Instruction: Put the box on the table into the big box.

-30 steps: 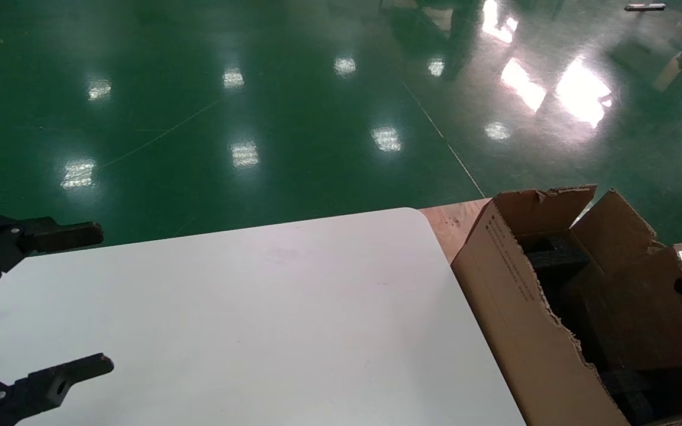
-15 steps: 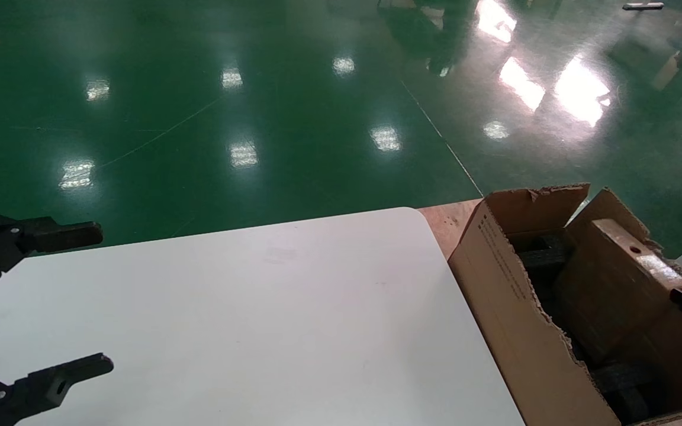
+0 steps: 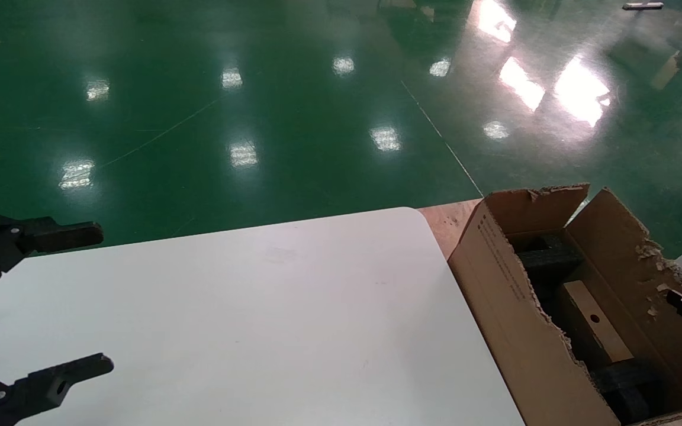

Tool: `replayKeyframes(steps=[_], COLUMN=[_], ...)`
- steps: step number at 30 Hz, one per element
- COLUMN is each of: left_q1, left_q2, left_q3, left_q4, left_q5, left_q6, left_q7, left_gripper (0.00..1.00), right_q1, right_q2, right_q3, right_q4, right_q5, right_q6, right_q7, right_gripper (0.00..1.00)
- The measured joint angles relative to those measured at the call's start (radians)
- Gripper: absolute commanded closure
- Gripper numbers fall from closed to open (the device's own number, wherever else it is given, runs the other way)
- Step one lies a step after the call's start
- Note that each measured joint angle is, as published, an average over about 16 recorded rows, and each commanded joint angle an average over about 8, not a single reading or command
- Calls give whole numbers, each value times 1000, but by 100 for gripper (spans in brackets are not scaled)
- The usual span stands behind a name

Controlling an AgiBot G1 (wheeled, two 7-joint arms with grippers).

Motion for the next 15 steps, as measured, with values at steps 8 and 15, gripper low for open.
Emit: replayKeyframes(steps=[8, 15], left_q1=[0, 0], left_q2=[0, 0], left_q3=[0, 0], left_q4=[0, 0], left_q5=[0, 0], left_q6=[0, 0], left_q7=[0, 0], left_gripper=[0, 0], right_q1=[114, 257], right_q2=[20, 52], right_q3=[61, 148], right_q4=[60, 185], right_q5=[-141, -329], right_q6=[-37, -8], right_q7=[-86, -158], right_gripper=[0, 0])
